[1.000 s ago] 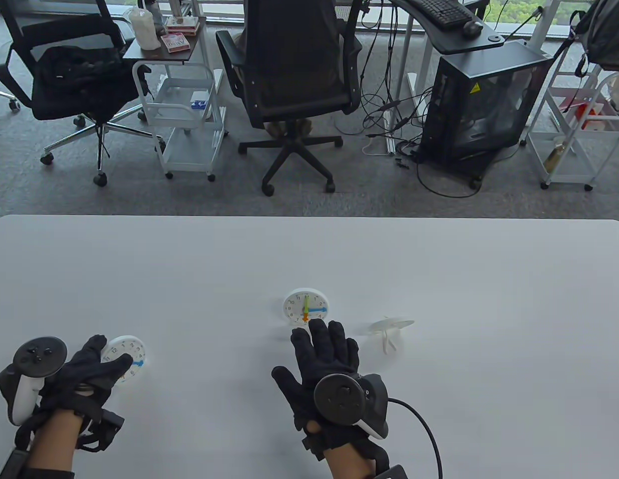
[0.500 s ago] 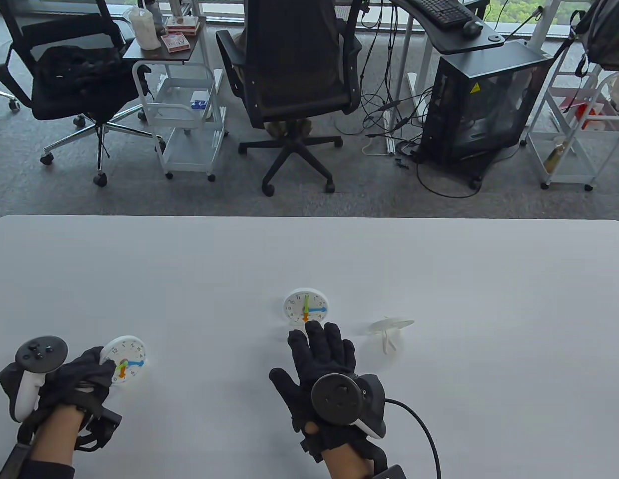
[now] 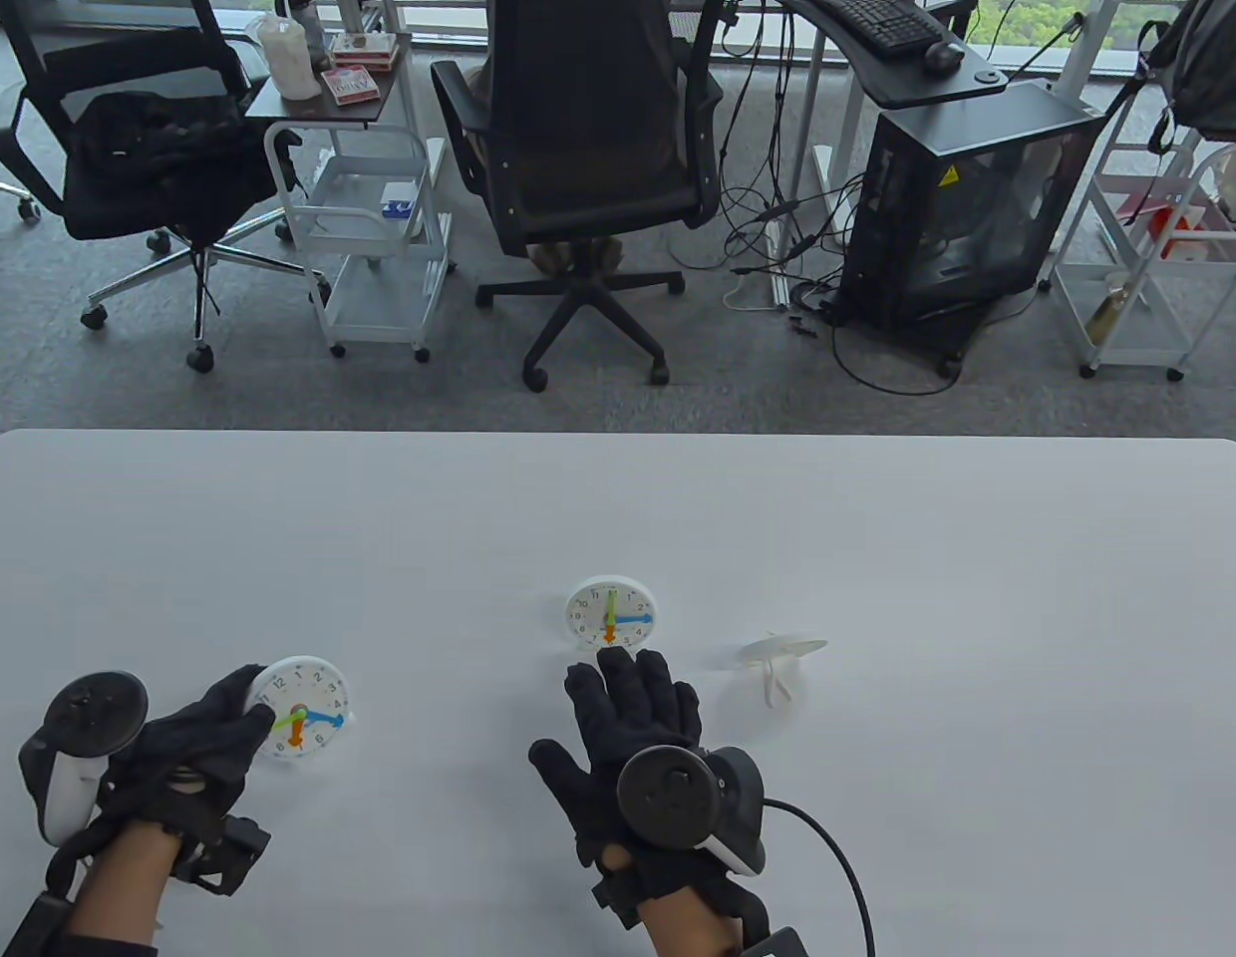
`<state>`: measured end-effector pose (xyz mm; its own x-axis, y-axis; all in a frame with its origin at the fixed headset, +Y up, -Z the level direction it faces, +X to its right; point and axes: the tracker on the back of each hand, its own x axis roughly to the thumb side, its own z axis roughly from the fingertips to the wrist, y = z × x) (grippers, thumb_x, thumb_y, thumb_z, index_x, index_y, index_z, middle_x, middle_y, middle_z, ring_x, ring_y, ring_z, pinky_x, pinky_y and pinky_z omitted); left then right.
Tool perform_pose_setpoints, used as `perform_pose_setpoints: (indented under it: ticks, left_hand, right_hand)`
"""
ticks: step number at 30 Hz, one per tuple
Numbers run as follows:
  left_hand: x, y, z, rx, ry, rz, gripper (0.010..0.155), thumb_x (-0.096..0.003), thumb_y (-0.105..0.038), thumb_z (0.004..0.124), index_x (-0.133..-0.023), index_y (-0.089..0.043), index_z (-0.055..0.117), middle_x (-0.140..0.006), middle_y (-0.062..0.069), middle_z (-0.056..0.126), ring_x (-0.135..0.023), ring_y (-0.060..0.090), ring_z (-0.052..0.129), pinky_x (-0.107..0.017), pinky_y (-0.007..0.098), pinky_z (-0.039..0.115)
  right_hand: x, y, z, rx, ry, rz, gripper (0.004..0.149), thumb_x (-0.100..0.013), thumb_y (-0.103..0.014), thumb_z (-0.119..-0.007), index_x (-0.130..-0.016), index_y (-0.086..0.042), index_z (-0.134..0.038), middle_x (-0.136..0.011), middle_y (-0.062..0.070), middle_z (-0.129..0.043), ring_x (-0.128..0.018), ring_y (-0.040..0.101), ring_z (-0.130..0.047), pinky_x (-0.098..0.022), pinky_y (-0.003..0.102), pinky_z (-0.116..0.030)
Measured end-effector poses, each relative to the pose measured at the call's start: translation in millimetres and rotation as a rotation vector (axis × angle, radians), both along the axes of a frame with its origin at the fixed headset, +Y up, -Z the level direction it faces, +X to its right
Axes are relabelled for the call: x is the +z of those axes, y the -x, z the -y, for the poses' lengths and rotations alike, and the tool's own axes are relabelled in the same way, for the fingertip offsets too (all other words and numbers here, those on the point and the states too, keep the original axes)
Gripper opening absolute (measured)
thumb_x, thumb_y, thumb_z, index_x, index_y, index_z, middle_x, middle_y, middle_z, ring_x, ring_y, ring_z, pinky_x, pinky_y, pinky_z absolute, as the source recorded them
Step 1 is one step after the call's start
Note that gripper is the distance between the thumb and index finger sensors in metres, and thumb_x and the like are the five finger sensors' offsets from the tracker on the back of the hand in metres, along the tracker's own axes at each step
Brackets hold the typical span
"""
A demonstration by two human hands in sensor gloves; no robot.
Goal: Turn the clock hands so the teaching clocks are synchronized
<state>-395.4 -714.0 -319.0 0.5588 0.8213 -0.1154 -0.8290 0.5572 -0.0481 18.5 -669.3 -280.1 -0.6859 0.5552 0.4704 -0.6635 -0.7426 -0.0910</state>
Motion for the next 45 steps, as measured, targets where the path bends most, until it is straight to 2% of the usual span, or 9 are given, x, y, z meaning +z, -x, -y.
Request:
perform_pose_setpoints:
  ticks: [5,11,16,24,32,36,39,40,45]
  left_hand:
    - [13.2,-35.8,-15.4,0.051,-0.1,0.123,0.061,-0.0509,-0.036,0.082,-0.105,-0.013,0.064,-0.084,0.014,0.099,-0.074,0.047,0.095,-0.06,0.071,0.06]
    - [28.9,-72.6,-23.9,0.098,-0.205,0.239,0.061,-0.0507,-0.036,0.082,-0.105,-0.013,0.064,-0.082,0.013,0.1,-0.073,0.046,0.097,-0.059,0.071,0.061]
    - [37.5,-91.4,-24.7,0.143,-0.242,0.319,0.061,-0.0507,-0.036,0.082,-0.105,-0.014,0.064,-0.082,0.012,0.101,-0.073,0.046,0.097,-0.059,0.071,0.061]
    - [43.1,-110.2,-23.4,0.12,-0.265,0.442,0.059,-0.0507,-0.037,0.081,-0.105,-0.017,0.067,-0.081,0.011,0.101,-0.072,0.045,0.097,-0.059,0.071,0.061]
    - [44.2,-111.3,-22.6,0.118,-0.246,0.462,0.058,-0.0504,-0.036,0.081,-0.105,-0.019,0.069,-0.082,0.012,0.1,-0.073,0.045,0.096,-0.06,0.072,0.06]
    - [43.9,-110.5,-21.6,0.143,-0.238,0.463,0.059,-0.0505,-0.037,0.082,-0.105,-0.02,0.068,-0.083,0.011,0.1,-0.074,0.045,0.096,-0.06,0.072,0.06]
    - [43.6,-109.0,-19.8,0.202,-0.233,0.454,0.06,-0.0509,-0.038,0.082,-0.105,-0.018,0.067,-0.084,0.01,0.099,-0.076,0.045,0.095,-0.06,0.072,0.059]
    - [43.4,-108.1,-19.2,0.223,-0.231,0.448,0.061,-0.0514,-0.04,0.081,-0.106,-0.018,0.064,-0.086,0.01,0.098,-0.079,0.045,0.093,-0.06,0.072,0.058]
    - [42.9,-99.8,-11.6,0.343,-0.215,0.359,0.086,-0.0503,-0.063,0.079,-0.11,-0.013,0.043,-0.106,0.02,0.075,-0.094,0.054,0.07,-0.061,0.075,0.048]
  right_hand:
    - [0.9,5.0,3.7,-0.064,0.038,-0.033,0.078,-0.052,-0.052,-0.073,-0.104,0.004,-0.06,-0.105,0.034,-0.052,-0.092,0.067,-0.047,-0.056,0.078,-0.037]
    - [2.1,18.9,13.5,-0.206,0.155,-0.114,0.08,-0.052,-0.052,-0.074,-0.106,0.003,-0.053,-0.103,0.032,-0.058,-0.09,0.067,-0.053,-0.056,0.078,-0.039]
    - [3.0,29.6,19.0,-0.276,0.243,-0.181,0.08,-0.052,-0.052,-0.074,-0.107,0.002,-0.053,-0.102,0.031,-0.063,-0.089,0.065,-0.059,-0.056,0.077,-0.042]
    - [1.6,39.1,28.9,-0.38,0.378,-0.259,0.072,-0.053,-0.047,-0.073,-0.103,0.004,-0.06,-0.095,0.025,-0.077,-0.085,0.058,-0.073,-0.055,0.076,-0.049]
    - [1.7,37.6,25.8,-0.372,0.354,-0.226,0.055,-0.052,-0.036,-0.078,-0.092,0.002,-0.078,-0.077,0.018,-0.093,-0.075,0.05,-0.086,-0.053,0.074,-0.057]
    - [0.7,34.6,24.2,-0.392,0.356,-0.221,0.053,-0.051,-0.035,-0.081,-0.09,0.001,-0.082,-0.074,0.018,-0.094,-0.072,0.049,-0.088,-0.053,0.074,-0.059]
    - [1.3,32.5,20.3,-0.405,0.313,-0.203,0.052,-0.049,-0.034,-0.083,-0.087,0.002,-0.085,-0.071,0.017,-0.097,-0.068,0.046,-0.093,-0.052,0.073,-0.062]
    - [1.5,31.6,19.5,-0.406,0.306,-0.2,0.053,-0.049,-0.034,-0.083,-0.087,0.003,-0.085,-0.07,0.017,-0.097,-0.067,0.045,-0.093,-0.051,0.073,-0.063]
    - [2.3,22.1,13.8,-0.482,0.229,-0.141,0.053,-0.049,-0.033,-0.083,-0.085,0.005,-0.084,-0.068,0.015,-0.099,-0.066,0.043,-0.096,-0.051,0.071,-0.065]
